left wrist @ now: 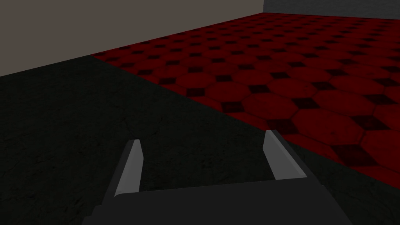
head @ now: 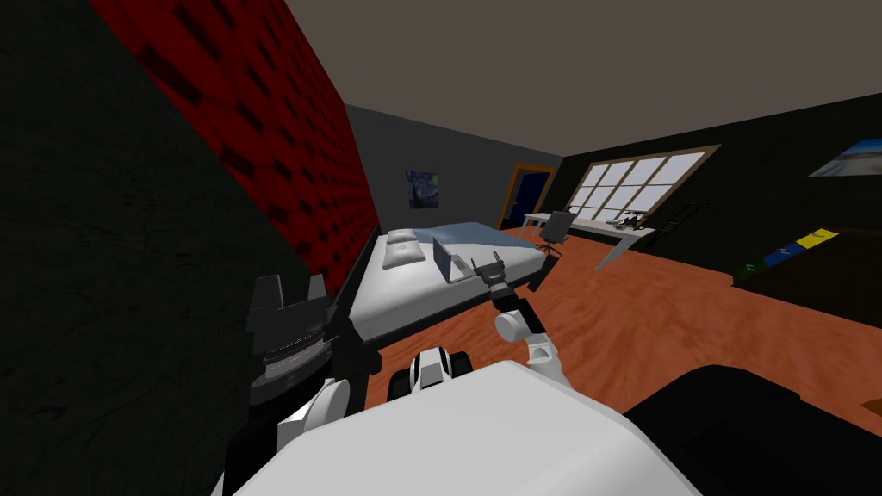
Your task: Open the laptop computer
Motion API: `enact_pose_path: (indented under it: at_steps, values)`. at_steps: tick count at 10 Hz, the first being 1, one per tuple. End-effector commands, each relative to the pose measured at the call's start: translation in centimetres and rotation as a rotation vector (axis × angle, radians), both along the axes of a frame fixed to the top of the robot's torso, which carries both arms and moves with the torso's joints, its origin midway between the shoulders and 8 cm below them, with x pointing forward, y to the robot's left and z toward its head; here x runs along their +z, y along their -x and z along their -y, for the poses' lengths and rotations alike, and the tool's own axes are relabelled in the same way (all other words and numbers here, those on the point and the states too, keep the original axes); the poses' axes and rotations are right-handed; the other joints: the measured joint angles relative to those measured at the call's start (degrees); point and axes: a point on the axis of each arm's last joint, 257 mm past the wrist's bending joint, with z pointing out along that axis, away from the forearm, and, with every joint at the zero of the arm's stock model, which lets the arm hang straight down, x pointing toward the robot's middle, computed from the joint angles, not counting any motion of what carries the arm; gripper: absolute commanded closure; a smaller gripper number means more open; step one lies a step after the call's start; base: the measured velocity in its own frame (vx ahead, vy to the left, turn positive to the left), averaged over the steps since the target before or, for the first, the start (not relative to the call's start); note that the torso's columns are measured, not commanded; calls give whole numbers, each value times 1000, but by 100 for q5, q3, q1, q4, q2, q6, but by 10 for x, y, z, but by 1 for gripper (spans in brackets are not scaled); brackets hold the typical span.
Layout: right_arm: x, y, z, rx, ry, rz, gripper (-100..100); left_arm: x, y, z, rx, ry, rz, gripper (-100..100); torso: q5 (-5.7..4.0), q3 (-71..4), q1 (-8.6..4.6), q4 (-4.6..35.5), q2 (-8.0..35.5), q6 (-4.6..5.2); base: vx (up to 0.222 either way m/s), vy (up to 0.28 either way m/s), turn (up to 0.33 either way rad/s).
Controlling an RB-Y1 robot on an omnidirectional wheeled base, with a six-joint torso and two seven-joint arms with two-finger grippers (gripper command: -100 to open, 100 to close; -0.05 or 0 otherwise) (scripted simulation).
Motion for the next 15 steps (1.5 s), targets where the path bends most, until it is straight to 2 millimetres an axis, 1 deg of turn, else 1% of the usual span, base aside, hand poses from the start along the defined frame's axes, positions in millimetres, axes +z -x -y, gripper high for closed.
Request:
enact_pose_path:
  at_steps: [1,2,3,4,5,6,7,8,9,10,11,12,13,14,15]
  values:
    - [-9,-8,-1,56,-112,-35,-100,0,0,0,0,0,0,0,0,1,1,0,2,1,12,0,54]
    - [-9,-8,-1,63,-131,-34,-100,0,0,0,0,0,0,0,0,1,1,0,1,0,11,0,35]
    - [-15,-14,-2,93,-188,-59,-100,0,0,0,0,0,0,0,1,1,1,1,3,2,14,0,50]
    - [-15,-14,-2,100,-209,-58,-100,0,0,0,0,0,0,0,0,0,1,0,1,0,12,-1,30]
    - [-22,-20,-2,130,-267,-84,-100,0,0,0,0,0,0,0,0,1,1,0,1,1,14,-1,56]
    - [-22,-20,-2,136,-287,-84,-100,0,0,0,0,0,0,0,0,0,1,0,0,0,12,-1,32]
    - [-29,-25,-3,164,-343,-111,-100,0,0,0,0,0,0,0,0,1,0,0,2,2,13,-1,35]
    - [-29,-25,-3,171,-364,-111,-100,0,0,0,0,0,0,0,0,1,0,0,1,1,11,-1,36]
    - [-36,-31,-4,199,-422,-139,-100,0,0,0,0,0,0,0,0,1,1,0,2,1,13,0,68]
    - [-36,-31,-4,205,-441,-139,-100,0,0,0,0,0,0,0,0,0,1,0,0,0,12,-1,31]
    - [-43,-36,-5,231,-498,-169,-100,0,0,0,0,0,0,0,0,1,1,0,1,2,12,0,50]
    - [-43,-36,-5,236,-517,-169,-100,0,0,0,0,0,0,0,0,1,1,0,1,0,12,-1,28]
    - [-50,-41,-6,261,-574,-199,-100,0,0,0,0,0,0,0,0,1,1,0,2,1,14,1,52]
    - [-50,-41,-6,266,-592,-199,-100,0,0,0,0,0,0,0,0,0,2,0,0,0,12,-1,31]
    - [-57,-46,-8,290,-647,-230,-100,0,0,0,0,0,0,0,0,1,0,0,1,2,14,-4,54]
